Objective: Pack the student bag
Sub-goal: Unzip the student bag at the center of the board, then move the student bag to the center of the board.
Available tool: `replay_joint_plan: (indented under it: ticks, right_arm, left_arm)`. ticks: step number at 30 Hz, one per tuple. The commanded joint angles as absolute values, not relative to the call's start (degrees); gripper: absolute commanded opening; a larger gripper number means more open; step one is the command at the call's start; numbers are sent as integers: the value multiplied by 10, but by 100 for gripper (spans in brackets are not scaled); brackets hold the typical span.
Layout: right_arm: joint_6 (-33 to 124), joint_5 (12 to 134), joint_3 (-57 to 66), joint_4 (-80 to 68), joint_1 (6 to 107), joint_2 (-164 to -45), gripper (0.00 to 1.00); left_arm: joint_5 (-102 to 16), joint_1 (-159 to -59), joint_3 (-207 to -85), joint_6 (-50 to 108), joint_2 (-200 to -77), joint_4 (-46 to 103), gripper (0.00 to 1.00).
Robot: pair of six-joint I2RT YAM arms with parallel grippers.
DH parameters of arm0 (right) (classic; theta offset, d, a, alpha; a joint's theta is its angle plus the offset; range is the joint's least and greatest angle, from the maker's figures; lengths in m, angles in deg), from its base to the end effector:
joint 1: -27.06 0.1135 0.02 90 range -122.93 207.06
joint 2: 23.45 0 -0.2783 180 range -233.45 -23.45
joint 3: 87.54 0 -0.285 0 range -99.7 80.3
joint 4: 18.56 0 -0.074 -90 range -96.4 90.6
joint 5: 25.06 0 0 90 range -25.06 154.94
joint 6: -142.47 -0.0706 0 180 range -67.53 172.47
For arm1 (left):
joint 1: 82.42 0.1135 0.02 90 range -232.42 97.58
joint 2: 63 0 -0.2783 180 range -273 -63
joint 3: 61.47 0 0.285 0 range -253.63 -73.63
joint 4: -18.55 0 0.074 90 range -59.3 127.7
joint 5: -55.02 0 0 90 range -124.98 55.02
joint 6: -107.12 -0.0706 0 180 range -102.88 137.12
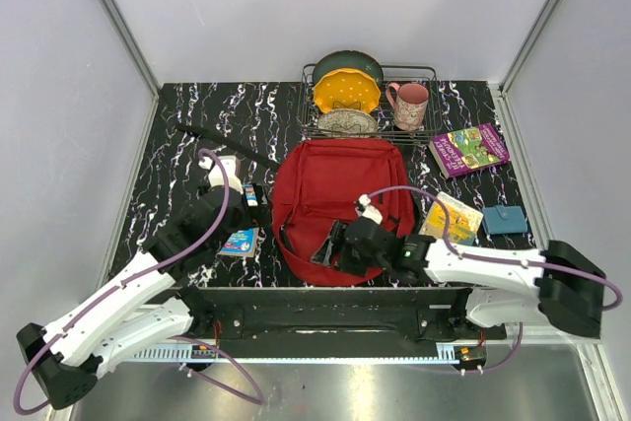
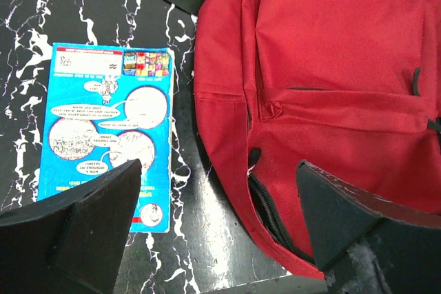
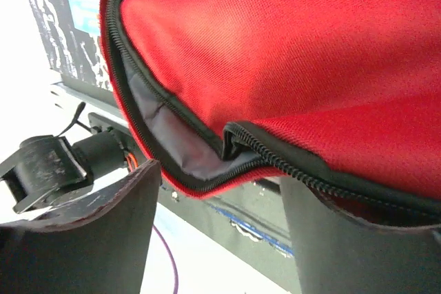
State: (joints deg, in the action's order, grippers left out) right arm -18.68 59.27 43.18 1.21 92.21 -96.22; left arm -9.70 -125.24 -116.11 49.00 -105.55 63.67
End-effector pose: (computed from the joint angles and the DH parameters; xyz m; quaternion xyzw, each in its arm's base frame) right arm 0.1341 0.2729 0.1669 0.0676 0.9146 0.3508 0.1896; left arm 0.1740 -0.1201 0.2863 -0.0221 0.8637 -0.1294 0.4866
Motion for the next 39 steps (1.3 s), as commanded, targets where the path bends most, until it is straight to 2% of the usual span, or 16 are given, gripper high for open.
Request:
replay_joint_plan:
  ticks: [1, 5, 10, 12, 14, 15, 22, 26, 32, 34, 39]
  right_arm:
    - [-142, 562, 417, 61, 923, -854, 79]
    - [-75, 511, 351, 164, 923, -759, 86]
    - [-47, 346, 280, 268, 917, -730, 94]
    - [-23, 324, 252, 297, 851, -762, 98]
    - [33, 379, 227, 289, 751, -816, 100]
    - [50, 443, 221, 280, 658, -836, 100]
    - [201, 565, 105, 202, 527, -1044, 100]
    - [228, 592, 22, 198, 502, -1191, 100]
    - [243, 599, -96, 187, 492, -1346, 100]
    - [246, 591, -135, 201, 493, -1380, 100]
    - [253, 575, -147, 172, 492, -1427, 100]
  left_arm:
    - [-114, -1251, -1155, 480, -1059, 628, 98]
    - [-111, -1251, -1148, 478, -1060, 623, 99]
    - [-118, -1251, -1151, 475, -1066, 618, 99]
    - [-121, -1251, -1152, 474, -1065, 619, 99]
    - [-127, -1250, -1152, 474, -1065, 618, 99]
    - [-133, -1250, -1151, 474, -1065, 619, 99]
    - [-149, -1251, -1141, 489, -1055, 628, 99]
    - [-149, -1250, -1140, 492, -1047, 637, 99]
    - [-154, -1250, -1139, 493, -1046, 640, 99]
    - [-156, -1250, -1139, 492, -1048, 641, 99]
    - [-149, -1250, -1138, 492, -1046, 648, 99]
